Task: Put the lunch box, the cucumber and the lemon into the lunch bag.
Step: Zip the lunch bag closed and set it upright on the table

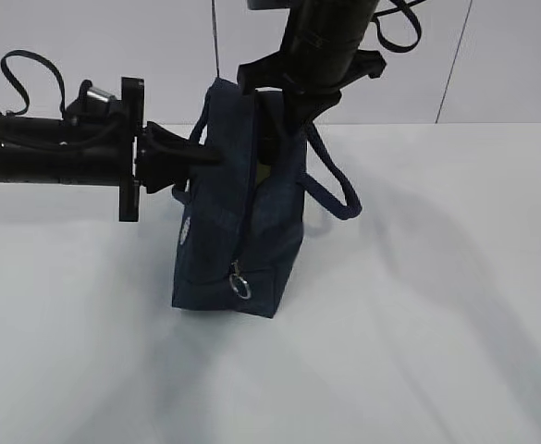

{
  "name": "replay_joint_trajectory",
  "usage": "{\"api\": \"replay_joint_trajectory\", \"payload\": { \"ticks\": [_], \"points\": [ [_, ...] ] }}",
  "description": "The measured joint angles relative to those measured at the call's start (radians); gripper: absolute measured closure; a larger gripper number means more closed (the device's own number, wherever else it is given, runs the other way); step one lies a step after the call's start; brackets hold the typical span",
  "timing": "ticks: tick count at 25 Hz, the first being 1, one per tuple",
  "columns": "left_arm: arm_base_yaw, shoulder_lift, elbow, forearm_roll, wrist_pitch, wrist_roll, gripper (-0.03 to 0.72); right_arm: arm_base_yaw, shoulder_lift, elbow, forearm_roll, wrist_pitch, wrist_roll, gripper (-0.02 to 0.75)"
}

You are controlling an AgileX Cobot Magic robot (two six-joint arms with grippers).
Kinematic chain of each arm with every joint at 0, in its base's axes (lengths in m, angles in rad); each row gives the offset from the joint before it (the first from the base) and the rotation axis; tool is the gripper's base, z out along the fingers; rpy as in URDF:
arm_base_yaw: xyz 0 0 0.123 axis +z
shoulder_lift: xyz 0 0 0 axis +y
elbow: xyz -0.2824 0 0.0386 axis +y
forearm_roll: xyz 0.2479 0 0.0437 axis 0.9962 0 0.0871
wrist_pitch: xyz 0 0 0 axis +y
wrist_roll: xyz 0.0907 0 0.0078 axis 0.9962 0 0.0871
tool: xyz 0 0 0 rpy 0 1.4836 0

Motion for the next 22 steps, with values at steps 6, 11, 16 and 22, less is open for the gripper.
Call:
{"api": "replay_joint_trajectory", "payload": {
  "ticks": [6, 11, 16, 22],
  "points": [
    [-0.008, 0.002, 0.0, -0.007, 0.001, 0.002, 0.694, 0.0, 0.002, 0.002, -0.004, 0.002, 0.017, 0.734],
    [0.002, 0.002, -0.001, 0.038, -0.005, 0.003, 0.693, 0.0, 0.025, 0.002, -0.004, -0.008, 0.022, 0.735],
    [0.047, 0.002, -0.004, 0.068, -0.014, 0.003, 0.693, 0.0, 0.027, 0.002, 0.044, -0.013, 0.022, 0.734],
    [0.074, 0.002, -0.006, 0.087, -0.018, 0.003, 0.666, 0.007, 0.027, 0.002, 0.078, -0.013, 0.035, 0.679]
  ]
}}
